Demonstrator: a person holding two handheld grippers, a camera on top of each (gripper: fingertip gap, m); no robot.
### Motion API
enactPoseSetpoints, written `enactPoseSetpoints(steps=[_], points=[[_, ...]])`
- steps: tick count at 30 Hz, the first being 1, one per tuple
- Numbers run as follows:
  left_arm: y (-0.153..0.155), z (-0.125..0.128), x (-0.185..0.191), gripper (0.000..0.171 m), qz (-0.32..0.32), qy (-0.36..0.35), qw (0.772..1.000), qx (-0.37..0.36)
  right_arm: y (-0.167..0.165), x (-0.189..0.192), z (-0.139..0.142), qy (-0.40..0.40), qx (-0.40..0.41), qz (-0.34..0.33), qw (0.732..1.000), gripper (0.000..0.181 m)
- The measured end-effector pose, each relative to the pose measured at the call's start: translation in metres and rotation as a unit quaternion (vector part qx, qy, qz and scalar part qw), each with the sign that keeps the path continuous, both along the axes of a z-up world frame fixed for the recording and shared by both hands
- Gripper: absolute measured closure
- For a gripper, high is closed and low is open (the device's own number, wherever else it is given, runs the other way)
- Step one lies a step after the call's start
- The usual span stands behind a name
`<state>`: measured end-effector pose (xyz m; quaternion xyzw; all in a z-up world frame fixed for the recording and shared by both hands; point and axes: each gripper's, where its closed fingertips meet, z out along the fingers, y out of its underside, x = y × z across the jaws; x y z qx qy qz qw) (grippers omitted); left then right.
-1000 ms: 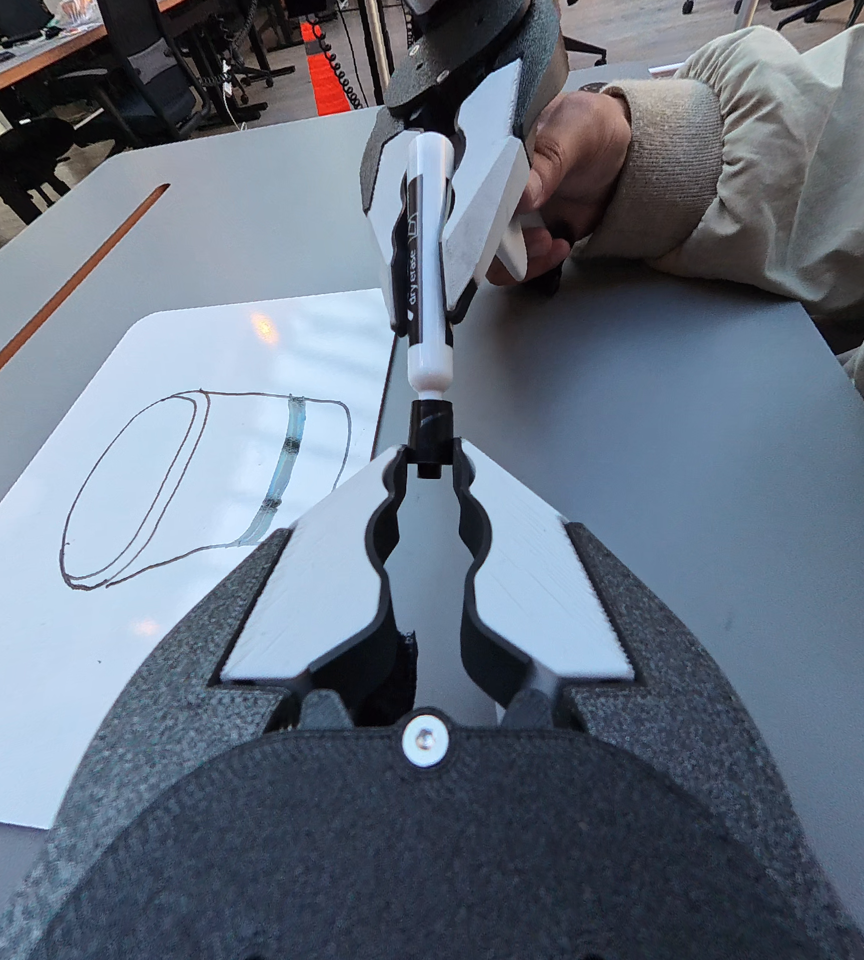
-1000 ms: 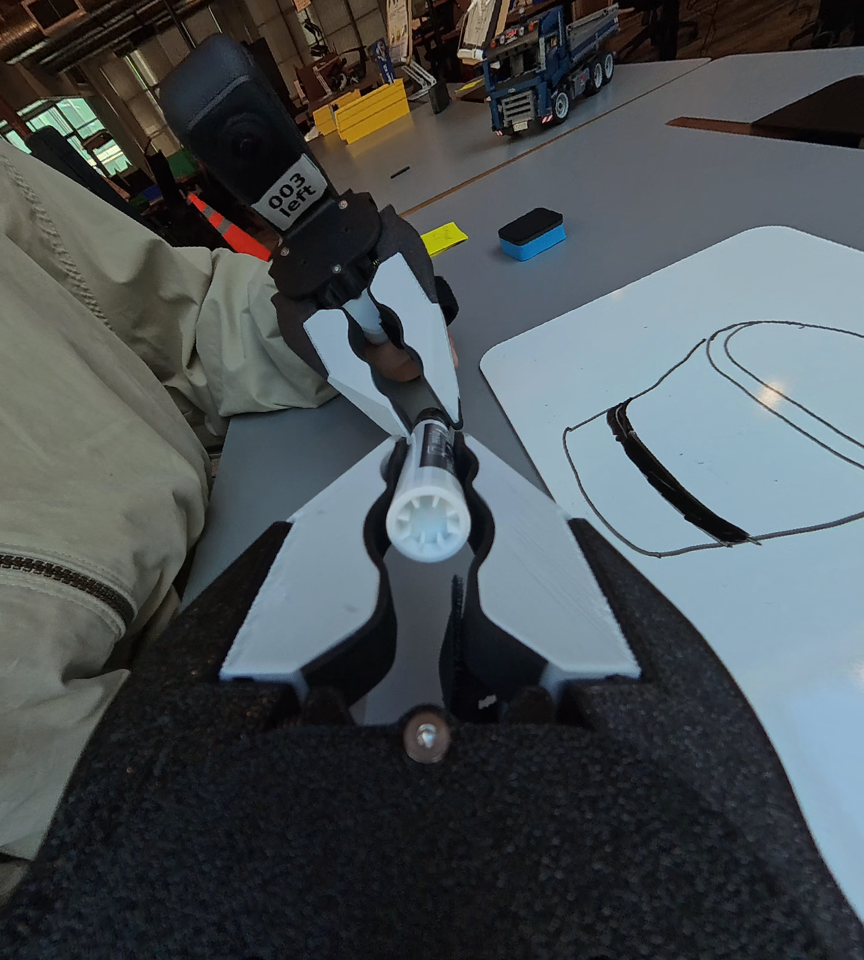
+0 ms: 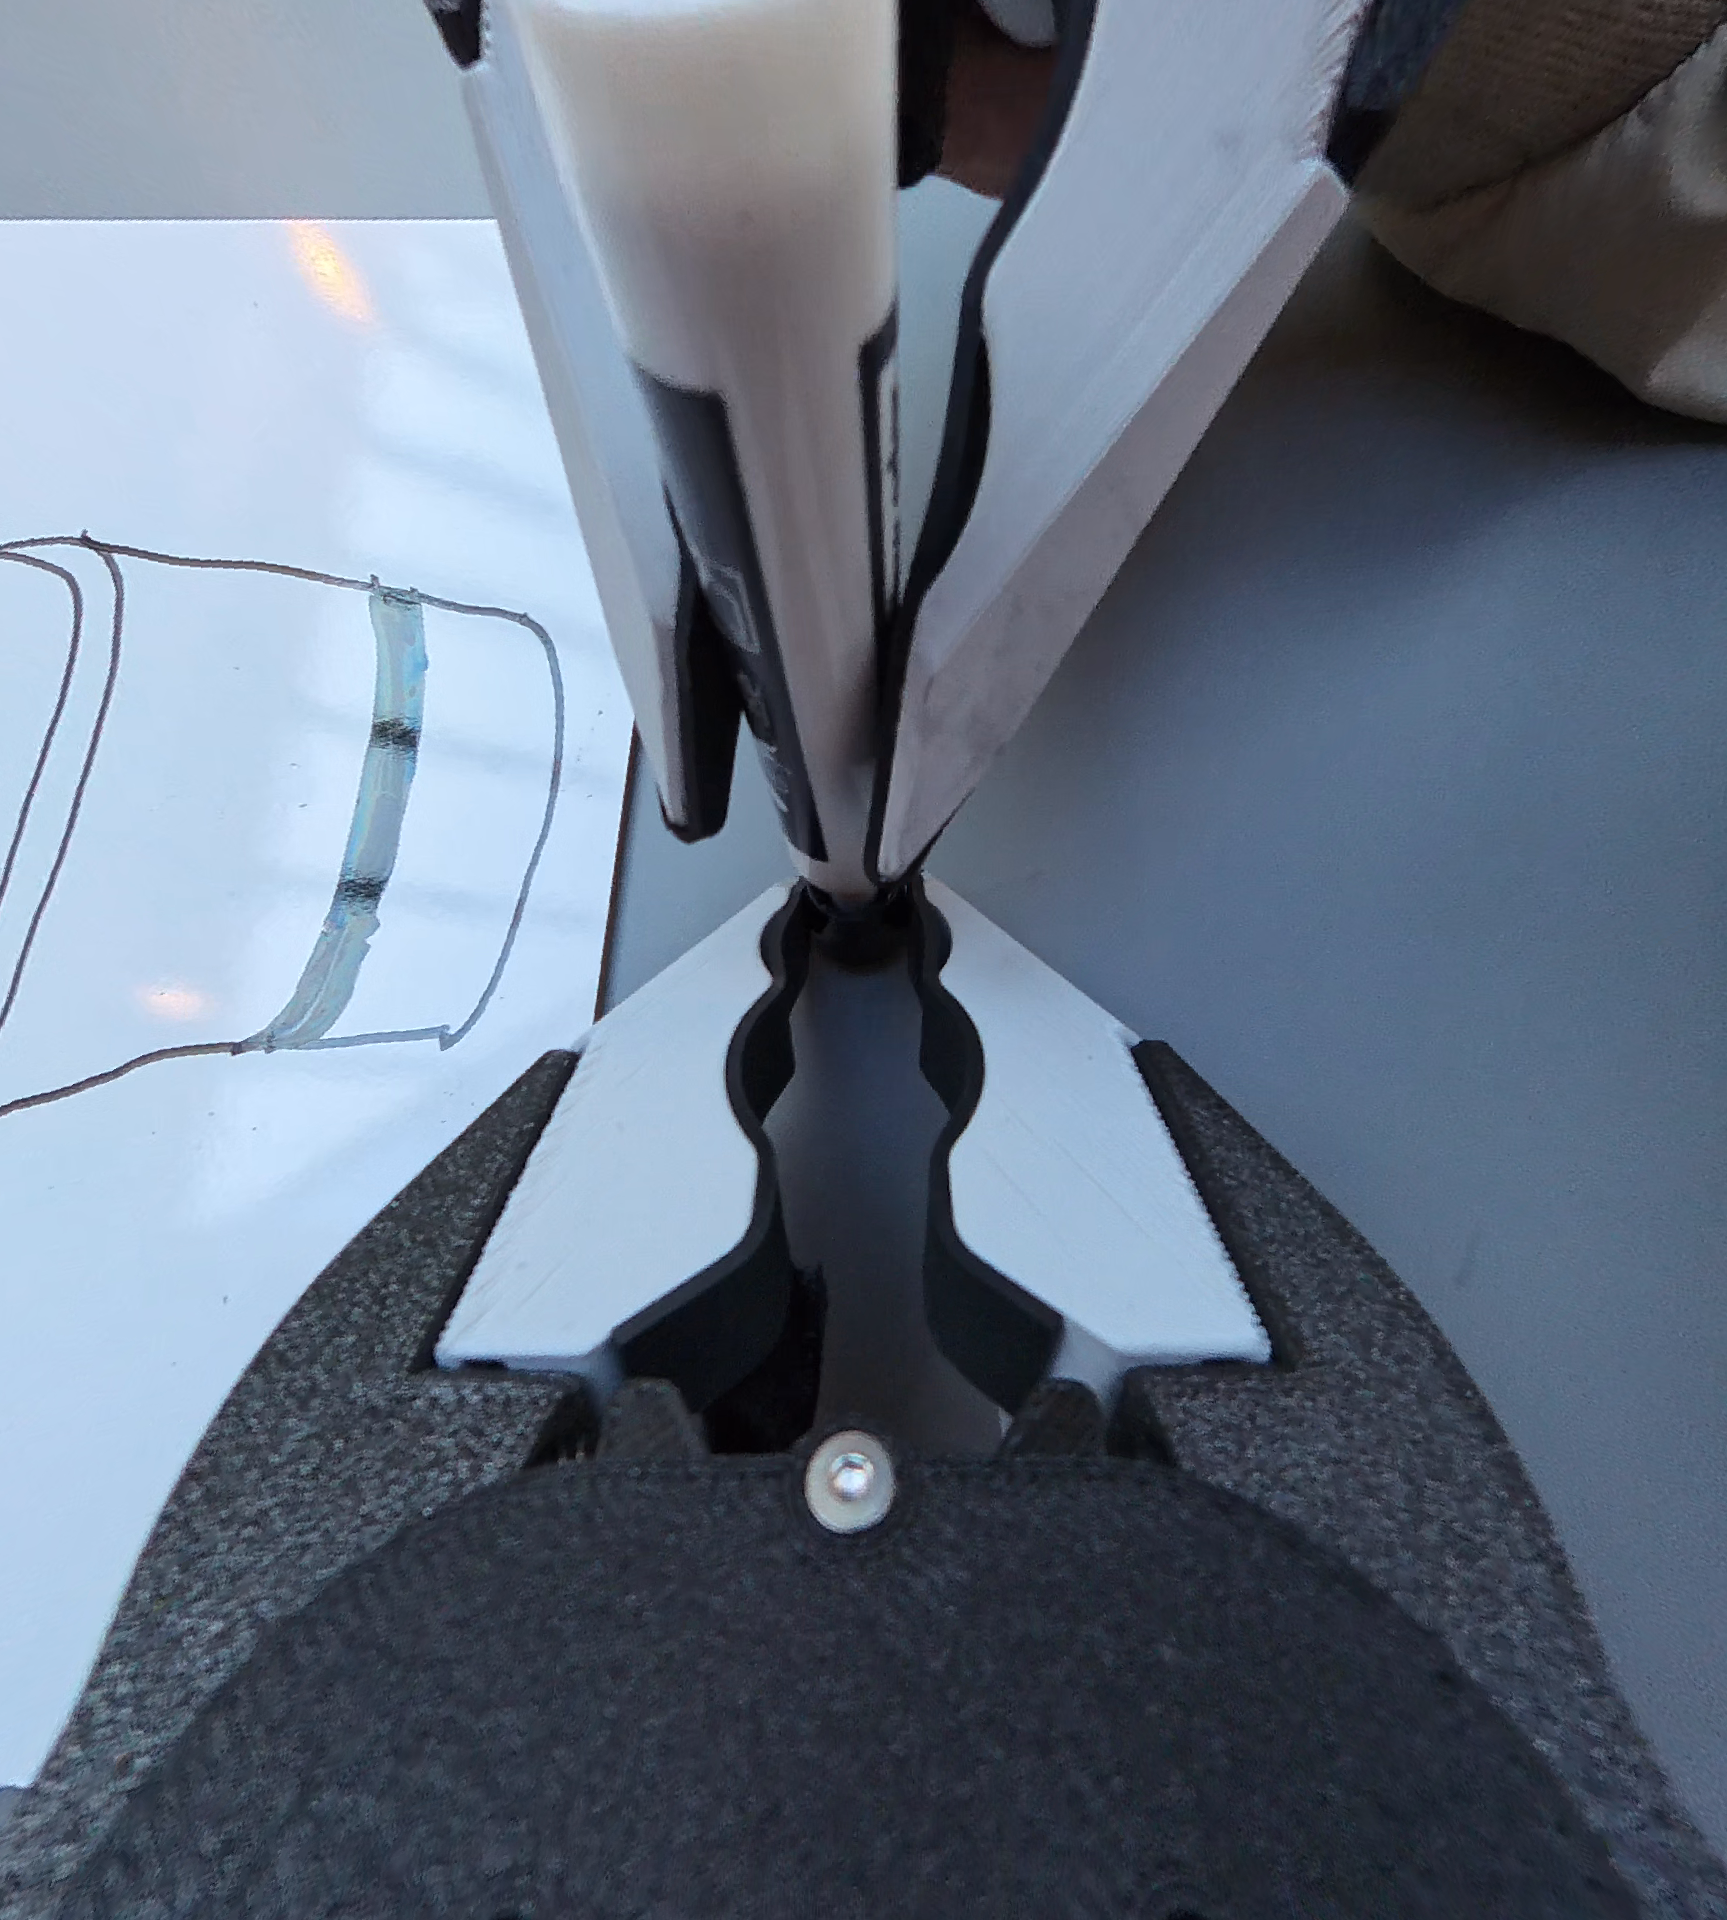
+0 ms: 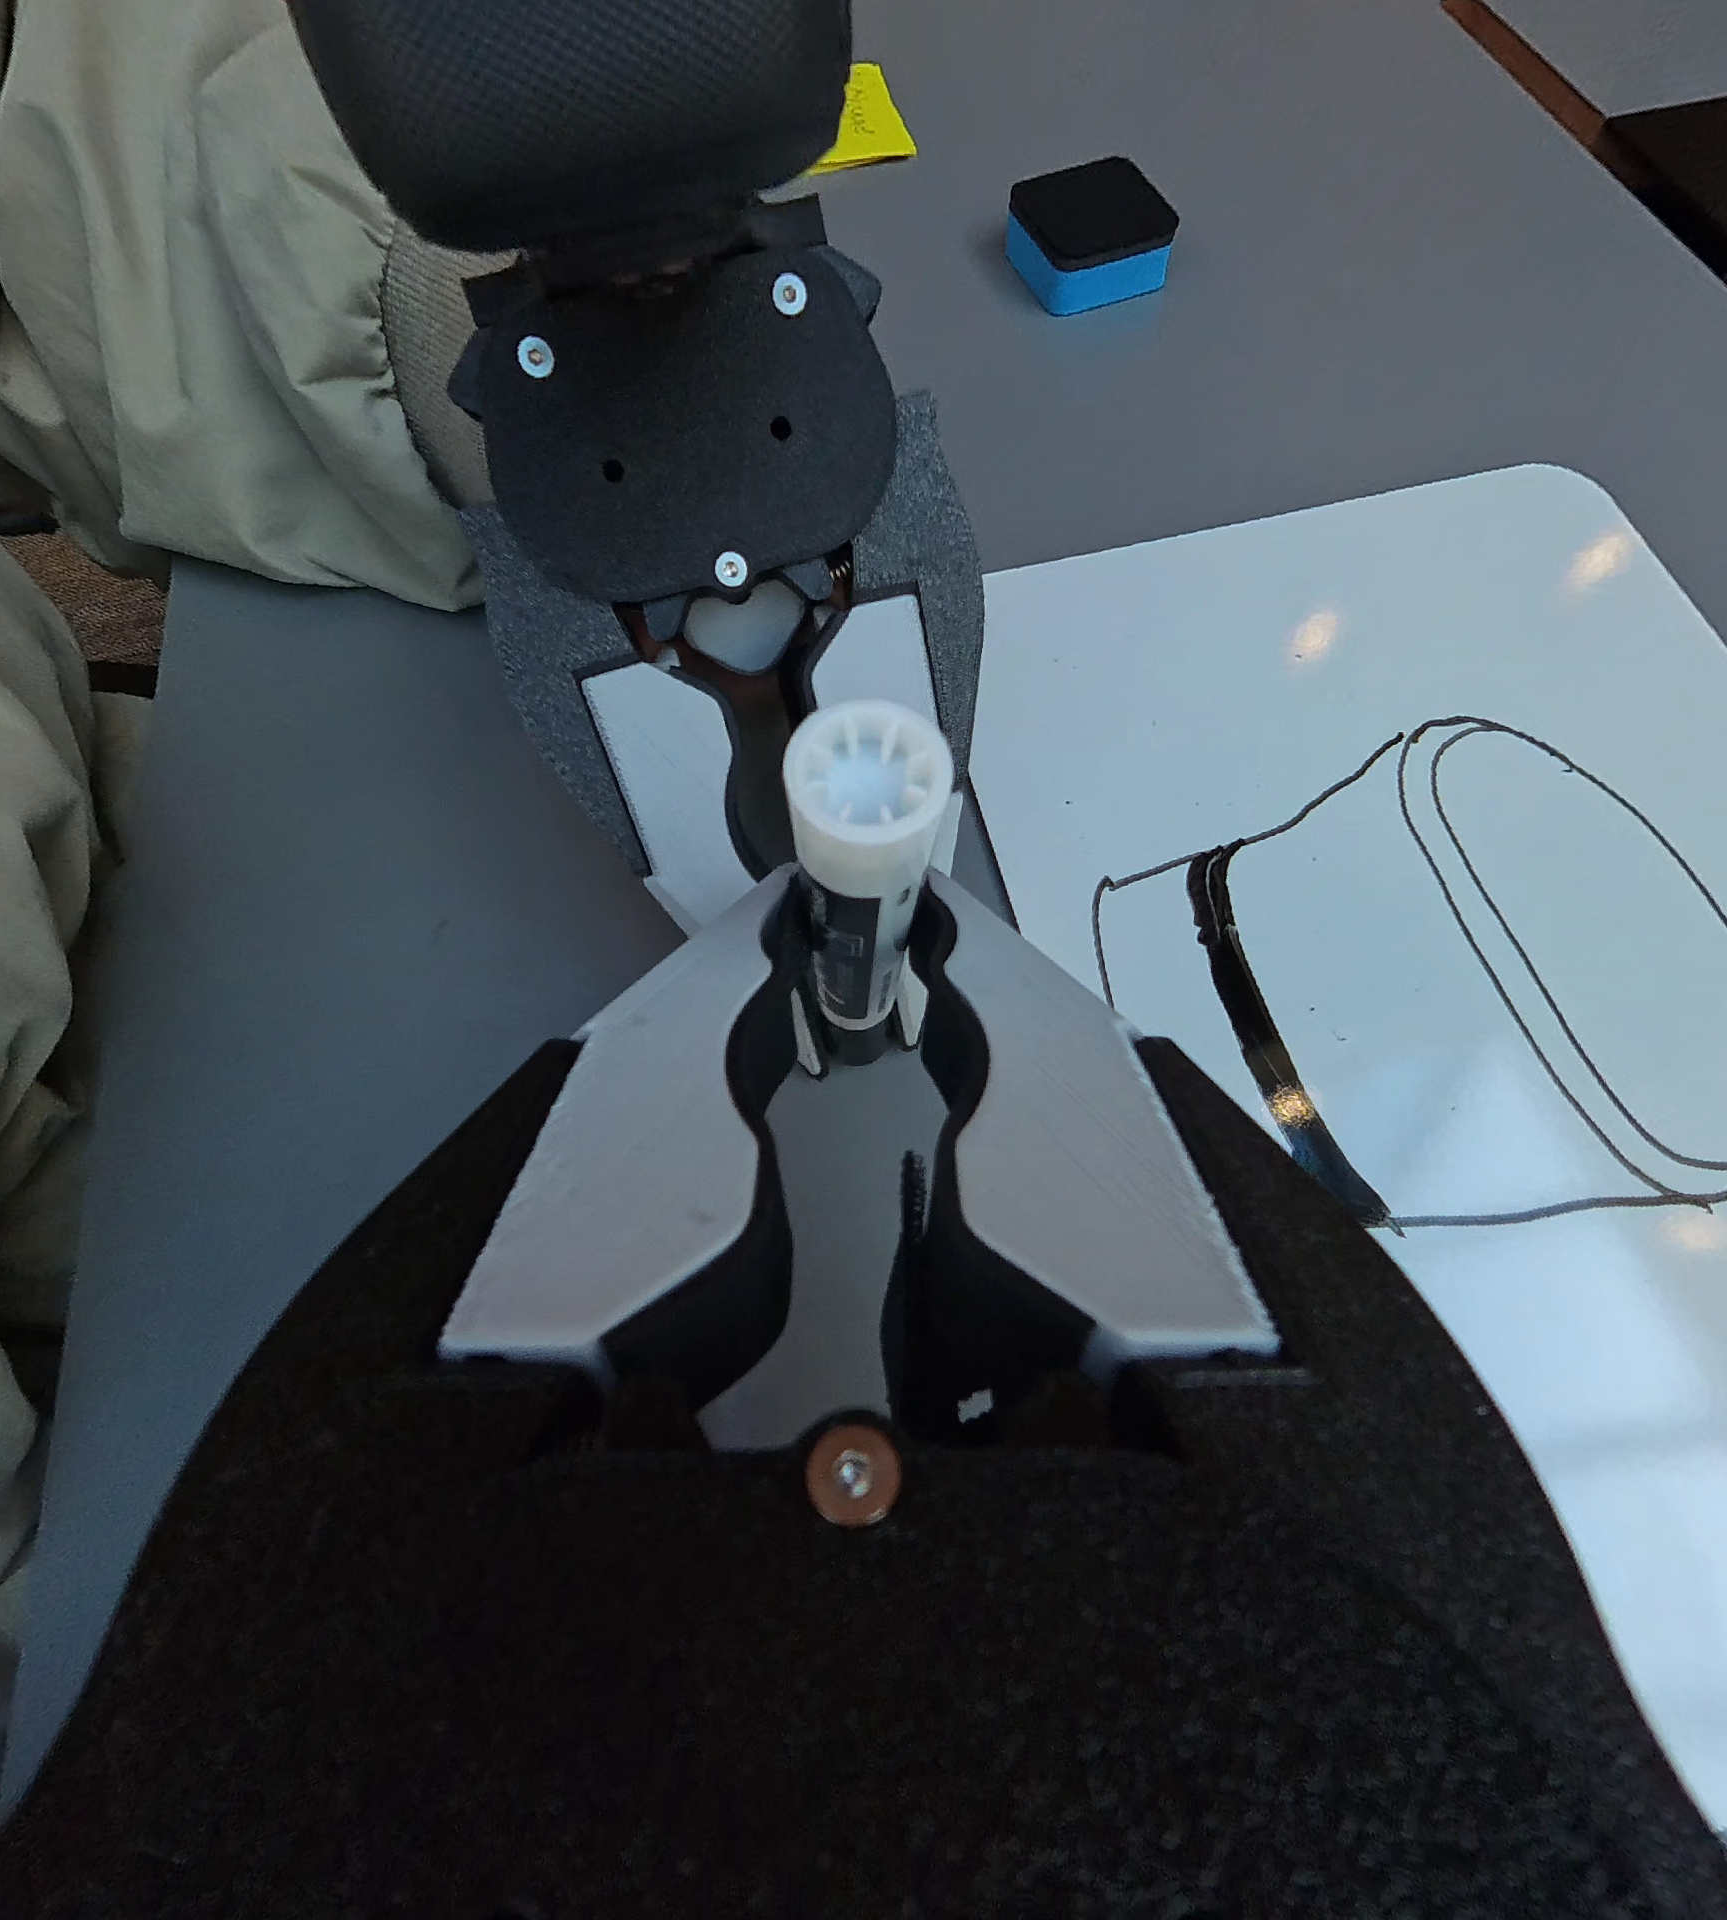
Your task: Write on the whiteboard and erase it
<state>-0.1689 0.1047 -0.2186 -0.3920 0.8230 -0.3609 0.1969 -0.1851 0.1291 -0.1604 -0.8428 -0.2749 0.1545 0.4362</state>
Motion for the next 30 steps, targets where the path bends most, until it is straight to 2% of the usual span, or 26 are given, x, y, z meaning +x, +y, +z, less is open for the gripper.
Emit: enactPoseSetpoints(steps=[7, 8, 10, 14, 17, 20, 22, 24, 27, 30], points=[[0.001, 0.001, 0.0, 0.153, 0.001, -0.005, 1.0, 0.003, 0.003, -0.003, 0.001, 0.01, 0.017, 0.0, 1.0, 0.163], [0.003, 0.005, 0.0, 0.142, 0.005, -0.019, 1.0, 0.004, 0.003, -0.004, 0.001, 0.008, 0.021, 0.002, 1.0, 0.163], [0.008, 0.021, -0.007, 0.119, 0.007, -0.047, 0.998, -0.028, 0.004, -0.008, 0.001, 0.003, 0.027, 0.007, 1.0, 0.163], [0.018, 0.073, -0.012, 0.115, 0.021, -0.108, 0.983, -0.15, 0.008, -0.012, 0.001, 0.005, 0.031, 0.017, 0.999, 0.163], [0.011, 0.102, -0.013, 0.128, 0.004, -0.165, 0.967, -0.192, 0.006, -0.012, 0.001, 0.007, 0.037, 0.019, 0.999, 0.163], [0.003, 0.11, -0.009, 0.137, -0.007, -0.184, 0.96, -0.213, 0.003, -0.01, 0.002, 0.018, 0.043, 0.019, 0.999, 0.163], [-0.007, 0.109, -0.006, 0.14, -0.022, -0.178, 0.959, -0.22, 0.004, -0.011, 0.002, 0.015, 0.046, 0.019, 0.999, 0.163], [-0.006, 0.106, 0.001, 0.151, -0.017, -0.192, 0.962, -0.193, 0.005, -0.011, 0.001, 0.014, 0.048, 0.019, 0.999, 0.163], [-0.002, 0.107, 0.005, 0.152, -0.012, -0.192, 0.957, -0.216, 0.006, -0.009, 0.002, 0.033, 0.048, 0.012, 0.998, 0.163], [-0.002, 0.105, 0.01, 0.152, -0.002, -0.202, 0.958, -0.202, 0.005, -0.007, 0.002, 0.05, 0.047, 0.011, 0.998, 0.163]])
